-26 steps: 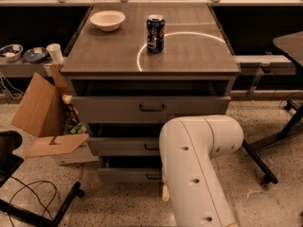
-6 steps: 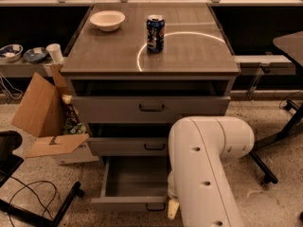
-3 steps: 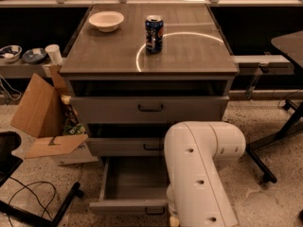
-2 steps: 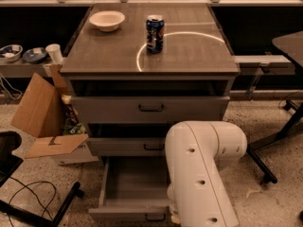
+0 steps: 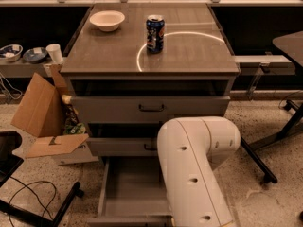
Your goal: Open bottom drawer
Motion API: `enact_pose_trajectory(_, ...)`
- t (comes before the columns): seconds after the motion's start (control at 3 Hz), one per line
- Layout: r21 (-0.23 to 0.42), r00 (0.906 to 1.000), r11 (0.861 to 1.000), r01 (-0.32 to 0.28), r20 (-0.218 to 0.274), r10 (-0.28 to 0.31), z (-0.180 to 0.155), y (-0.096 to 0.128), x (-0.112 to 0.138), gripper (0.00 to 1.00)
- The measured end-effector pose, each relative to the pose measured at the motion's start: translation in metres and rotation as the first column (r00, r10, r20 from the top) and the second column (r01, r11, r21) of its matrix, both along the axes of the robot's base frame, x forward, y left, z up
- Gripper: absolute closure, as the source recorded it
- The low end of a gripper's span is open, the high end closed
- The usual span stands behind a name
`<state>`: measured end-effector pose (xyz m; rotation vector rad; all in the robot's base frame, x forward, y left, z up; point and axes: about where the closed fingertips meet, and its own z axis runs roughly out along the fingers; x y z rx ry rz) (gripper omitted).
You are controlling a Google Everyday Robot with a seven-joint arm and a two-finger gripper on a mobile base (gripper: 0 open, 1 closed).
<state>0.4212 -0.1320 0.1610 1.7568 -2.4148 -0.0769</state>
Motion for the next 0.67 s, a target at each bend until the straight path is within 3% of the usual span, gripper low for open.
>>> enact_pose_trajectory(0.67, -0.005, 0.9997, 1.000, 0.003, -0.023, -0.003, -0.0009, -0.0017, -0.0092, 1.00)
